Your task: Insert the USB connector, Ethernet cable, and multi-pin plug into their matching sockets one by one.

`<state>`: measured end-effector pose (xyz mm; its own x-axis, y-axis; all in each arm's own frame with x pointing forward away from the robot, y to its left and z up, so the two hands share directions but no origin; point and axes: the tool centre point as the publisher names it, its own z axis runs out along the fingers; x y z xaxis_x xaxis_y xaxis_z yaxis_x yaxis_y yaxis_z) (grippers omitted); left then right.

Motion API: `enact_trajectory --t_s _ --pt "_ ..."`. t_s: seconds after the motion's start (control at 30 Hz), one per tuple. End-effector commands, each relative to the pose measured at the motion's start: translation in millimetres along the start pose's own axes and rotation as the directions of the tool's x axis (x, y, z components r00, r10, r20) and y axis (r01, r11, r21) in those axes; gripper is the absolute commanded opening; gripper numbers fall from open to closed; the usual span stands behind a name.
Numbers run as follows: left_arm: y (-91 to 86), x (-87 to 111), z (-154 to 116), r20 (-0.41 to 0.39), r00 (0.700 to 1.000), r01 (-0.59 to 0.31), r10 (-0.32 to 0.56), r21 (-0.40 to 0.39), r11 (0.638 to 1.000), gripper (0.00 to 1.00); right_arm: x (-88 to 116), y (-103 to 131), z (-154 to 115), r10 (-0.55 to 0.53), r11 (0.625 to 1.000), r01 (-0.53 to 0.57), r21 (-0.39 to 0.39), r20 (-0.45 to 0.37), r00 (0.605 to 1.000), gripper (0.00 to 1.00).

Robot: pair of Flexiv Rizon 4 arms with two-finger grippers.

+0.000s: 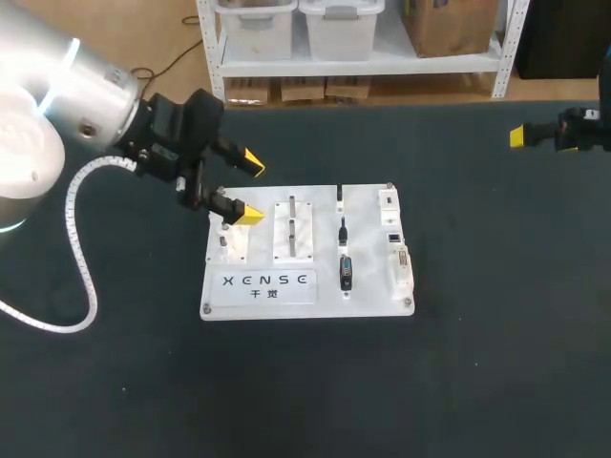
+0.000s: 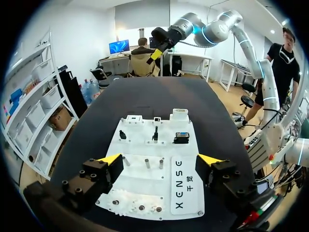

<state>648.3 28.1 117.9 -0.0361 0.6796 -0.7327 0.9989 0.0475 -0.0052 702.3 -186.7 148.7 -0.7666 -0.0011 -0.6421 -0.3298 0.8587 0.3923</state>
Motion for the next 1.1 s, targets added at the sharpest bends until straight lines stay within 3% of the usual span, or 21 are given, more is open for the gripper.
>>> enact_trajectory --t_s 0.03,0.1,0.17,0.3,0.47,0.73,1.1 --pt "0.7 0.5 0.7 0.001 1.0 -0.001 0.001 0.0 1.0 1.0 0.1 0.4 -0.4 0.0 1.0 0.0 0.002 0.0 1.0 1.0" --pt "0.7 0.5 0.7 0.001 1.0 -0.001 0.001 0.0 1.0 1.0 -4.9 8.7 4.9 -0.017 1.0 0.017 0.014 -0.026 1.0 1.0" --pt "0.7 0.5 0.7 0.001 1.0 -0.001 0.001 0.0 1.0 1.0 -14.1 29.3 20.2 -0.039 0.998 0.043 0.045 -0.094 0.995 1.0" --pt "0.7 0.5 0.7 0.001 1.0 -0.001 0.001 0.0 1.0 1.0 -26.3 71.3 55.0 -0.047 0.99 0.065 0.123 -0.144 0.988 1.0" --pt "0.7 0.5 0.7 0.001 1.0 -0.001 0.001 0.0 1.0 1.0 -20.8 106.4 92.6 -0.02 0.967 0.076 0.242 -0.224 0.974 1.0" --pt "0.7 0.5 0.7 0.001 1.0 -0.001 0.001 0.0 1.0 1.0 6.5 127.4 131.2 0.103 0.907 0.03 0.42 -0.29 0.952 1.0" --pt "0.7 0.5 0.7 0.001 1.0 -0.001 0.001 0.0 1.0 1.0 22.2 141.5 174.6 0.195 0.858 0.0 0.514 -0.324 0.926 1.0"
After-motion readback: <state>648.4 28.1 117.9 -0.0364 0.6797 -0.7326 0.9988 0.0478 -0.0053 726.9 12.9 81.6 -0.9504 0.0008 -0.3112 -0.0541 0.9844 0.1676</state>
